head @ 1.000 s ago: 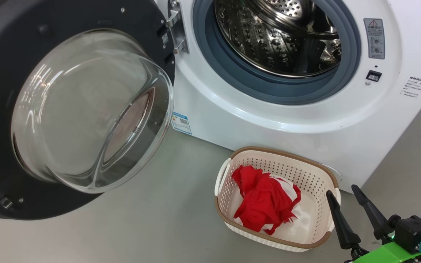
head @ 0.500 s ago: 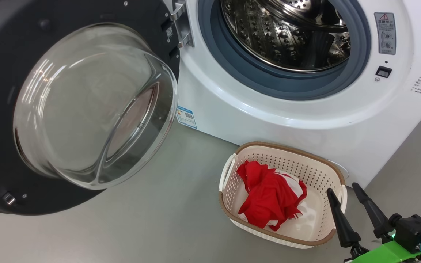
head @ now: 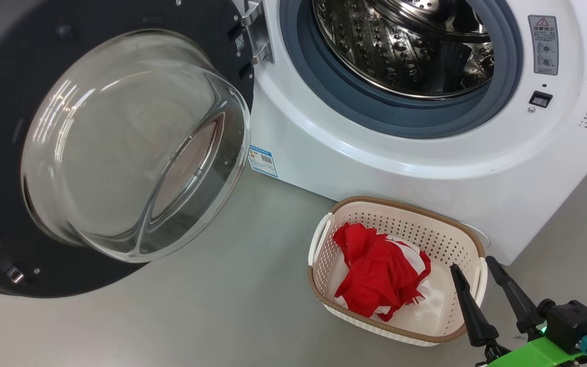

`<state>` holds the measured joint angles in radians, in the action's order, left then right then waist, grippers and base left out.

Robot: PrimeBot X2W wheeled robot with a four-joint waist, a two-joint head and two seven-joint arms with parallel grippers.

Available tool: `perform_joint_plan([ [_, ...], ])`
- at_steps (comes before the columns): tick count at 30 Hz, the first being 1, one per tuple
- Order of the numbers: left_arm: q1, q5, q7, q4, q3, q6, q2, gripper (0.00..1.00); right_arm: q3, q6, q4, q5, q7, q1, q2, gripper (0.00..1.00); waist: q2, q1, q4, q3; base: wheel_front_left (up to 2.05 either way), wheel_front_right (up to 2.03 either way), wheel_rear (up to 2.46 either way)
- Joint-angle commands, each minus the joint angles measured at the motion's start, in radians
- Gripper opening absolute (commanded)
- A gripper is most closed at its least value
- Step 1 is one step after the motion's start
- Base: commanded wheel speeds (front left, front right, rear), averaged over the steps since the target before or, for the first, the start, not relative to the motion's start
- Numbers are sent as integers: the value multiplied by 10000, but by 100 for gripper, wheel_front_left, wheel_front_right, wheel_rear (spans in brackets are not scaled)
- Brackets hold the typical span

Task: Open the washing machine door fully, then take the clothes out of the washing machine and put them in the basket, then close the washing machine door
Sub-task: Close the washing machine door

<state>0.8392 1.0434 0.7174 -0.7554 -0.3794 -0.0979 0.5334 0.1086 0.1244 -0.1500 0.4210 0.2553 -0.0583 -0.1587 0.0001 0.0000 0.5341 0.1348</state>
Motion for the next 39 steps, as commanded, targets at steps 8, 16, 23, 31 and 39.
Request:
perform_joint_plan([
  [8, -901, 586, 1764, 921, 182, -197, 672, 0, 127, 63, 254, -60, 65, 167, -36, 100, -1, 0, -20, -46, 0, 0, 0],
  [16, -1808, 1154, 2597, 2306, 262, -279, 439, 0, 55, 63, 273, -59, 65, 105, -9, 100, -1, 0, -47, -122, 0, 0, 0],
  [23, -2331, 1676, 2883, 3521, 329, -314, 134, 0, 34, 63, 276, -59, 65, 85, 30, 100, -1, 0, -85, -206, 0, 0, 0],
  [31, -2806, 2132, 3158, 4630, 596, -325, -73, 0, -54, 63, 328, -78, 65, 56, 13, 100, -1, 0, -213, -250, 0, 0, 0],
  [39, -3076, 2629, 3333, 5673, 1025, -326, -190, 0, -111, 63, 361, -119, 65, 72, 29, 100, -1, 0, -393, -248, 0, 0, 0],
])
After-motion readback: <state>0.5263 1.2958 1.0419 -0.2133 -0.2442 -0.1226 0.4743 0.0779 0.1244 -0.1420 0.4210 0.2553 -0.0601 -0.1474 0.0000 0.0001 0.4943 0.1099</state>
